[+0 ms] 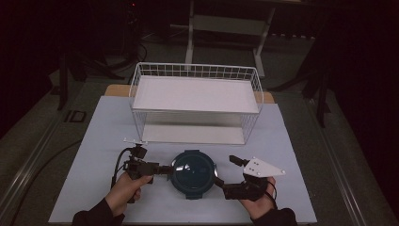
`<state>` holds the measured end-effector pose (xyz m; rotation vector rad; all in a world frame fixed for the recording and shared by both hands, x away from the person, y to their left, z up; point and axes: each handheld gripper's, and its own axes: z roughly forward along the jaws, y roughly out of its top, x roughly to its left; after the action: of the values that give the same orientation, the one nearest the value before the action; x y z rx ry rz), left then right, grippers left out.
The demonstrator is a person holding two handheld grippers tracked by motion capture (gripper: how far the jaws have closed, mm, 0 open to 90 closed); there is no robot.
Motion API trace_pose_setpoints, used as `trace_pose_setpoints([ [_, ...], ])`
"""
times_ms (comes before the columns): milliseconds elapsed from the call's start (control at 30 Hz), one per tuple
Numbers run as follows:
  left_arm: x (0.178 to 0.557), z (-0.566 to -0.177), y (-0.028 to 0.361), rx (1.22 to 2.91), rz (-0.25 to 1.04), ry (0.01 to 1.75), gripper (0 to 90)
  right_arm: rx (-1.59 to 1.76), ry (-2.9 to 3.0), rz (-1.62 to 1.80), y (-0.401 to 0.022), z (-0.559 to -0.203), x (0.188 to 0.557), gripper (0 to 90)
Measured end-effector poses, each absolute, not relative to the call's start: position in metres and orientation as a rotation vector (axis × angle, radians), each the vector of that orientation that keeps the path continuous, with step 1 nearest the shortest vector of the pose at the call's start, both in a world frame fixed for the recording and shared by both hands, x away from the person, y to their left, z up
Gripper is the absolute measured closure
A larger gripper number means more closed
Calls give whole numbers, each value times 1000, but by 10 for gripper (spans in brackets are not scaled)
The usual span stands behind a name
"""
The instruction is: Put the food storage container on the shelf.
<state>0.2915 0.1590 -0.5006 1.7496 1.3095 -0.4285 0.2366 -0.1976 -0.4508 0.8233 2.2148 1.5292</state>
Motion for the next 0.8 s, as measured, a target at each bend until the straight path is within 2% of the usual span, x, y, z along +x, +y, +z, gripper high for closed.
trace_pose_setpoints([
  [67, 293, -505, 159, 1729, -488, 1345, 57, 835, 2221, 1529, -198, -452, 238, 113],
  [133, 294, -509, 160, 1704, -533, 1384, 147, 839, 2229, 1524, -198, -454, 238, 132],
  [200, 294, -510, 161, 1696, -541, 1397, 170, 840, 2231, 1521, -198, -454, 238, 132],
  [300, 294, -512, 161, 1687, -569, 1414, 311, 839, 2237, 1520, -198, -455, 239, 135],
  [333, 294, -512, 161, 1686, -574, 1416, 311, 841, 2242, 1519, -198, -455, 239, 135],
  [500, 294, -516, 158, 1675, -607, 1426, 441, 849, 2252, 1515, -197, -457, 239, 148],
  [800, 296, -522, 156, 1653, -656, 1405, 509, 851, 2270, 1490, -198, -459, 239, 175],
])
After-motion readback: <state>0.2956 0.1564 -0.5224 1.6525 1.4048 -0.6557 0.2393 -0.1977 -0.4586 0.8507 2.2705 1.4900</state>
